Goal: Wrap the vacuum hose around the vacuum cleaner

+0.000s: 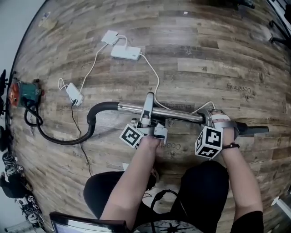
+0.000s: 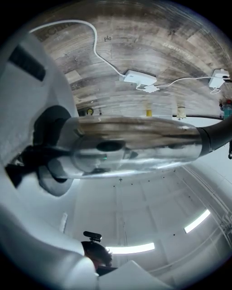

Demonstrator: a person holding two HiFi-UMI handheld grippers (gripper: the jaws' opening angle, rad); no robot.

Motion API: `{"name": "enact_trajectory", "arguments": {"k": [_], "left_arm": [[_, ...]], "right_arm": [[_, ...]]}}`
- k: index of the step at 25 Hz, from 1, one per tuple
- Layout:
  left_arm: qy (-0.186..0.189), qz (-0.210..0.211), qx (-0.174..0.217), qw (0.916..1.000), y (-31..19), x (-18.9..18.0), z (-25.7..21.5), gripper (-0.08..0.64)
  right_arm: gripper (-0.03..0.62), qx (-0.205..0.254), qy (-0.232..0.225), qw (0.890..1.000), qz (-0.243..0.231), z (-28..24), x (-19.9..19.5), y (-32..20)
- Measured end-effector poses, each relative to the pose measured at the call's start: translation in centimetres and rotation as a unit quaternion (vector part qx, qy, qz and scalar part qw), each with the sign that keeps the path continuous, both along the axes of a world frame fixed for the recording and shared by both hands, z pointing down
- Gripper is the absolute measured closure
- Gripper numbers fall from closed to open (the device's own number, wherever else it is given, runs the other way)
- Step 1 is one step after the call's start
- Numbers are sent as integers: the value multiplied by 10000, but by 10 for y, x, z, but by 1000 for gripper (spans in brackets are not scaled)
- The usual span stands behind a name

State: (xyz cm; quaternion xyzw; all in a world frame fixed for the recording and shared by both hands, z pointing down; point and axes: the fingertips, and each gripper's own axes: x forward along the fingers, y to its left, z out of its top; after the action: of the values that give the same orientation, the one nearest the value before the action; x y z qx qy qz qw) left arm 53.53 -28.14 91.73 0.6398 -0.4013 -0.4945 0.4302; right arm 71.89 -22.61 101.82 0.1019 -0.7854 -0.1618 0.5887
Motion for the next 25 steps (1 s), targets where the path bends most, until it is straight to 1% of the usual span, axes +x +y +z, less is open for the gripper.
{"name": "enact_trajectory", "arguments": {"k": [3, 6, 8, 10, 13, 19, 22, 25], "left_arm": [[45, 10, 112, 9999, -3, -8, -16, 503], [70, 41, 246, 9997, -8, -23, -47, 503], [21, 88, 345, 9994, -12, -38, -78, 503], [-50, 139, 481, 9987, -17, -53, -118, 503], [-106, 44, 613, 9981, -18, -84, -184, 503], [113, -569, 242, 9980, 18, -152, -266, 503], [256, -791, 29, 9965, 31, -172, -312, 503], [407, -922, -215, 9947, 40, -194, -362, 503]], "right_arm": [[488, 151, 47, 9999, 15, -18, -7, -5], [486, 271, 90, 9996, 27, -50, -21, -11], [485, 327, 53, 9994, 63, -79, -37, -15], [485, 395, -7, 9992, 108, -116, -54, -20], [483, 477, -70, 9988, 14, -176, -85, -26], [483, 322, 78, 9979, -556, -269, -145, -6], [483, 181, 203, 9967, -763, -321, -161, 4], [485, 4, 273, 9959, -865, -377, -180, 12]]}}
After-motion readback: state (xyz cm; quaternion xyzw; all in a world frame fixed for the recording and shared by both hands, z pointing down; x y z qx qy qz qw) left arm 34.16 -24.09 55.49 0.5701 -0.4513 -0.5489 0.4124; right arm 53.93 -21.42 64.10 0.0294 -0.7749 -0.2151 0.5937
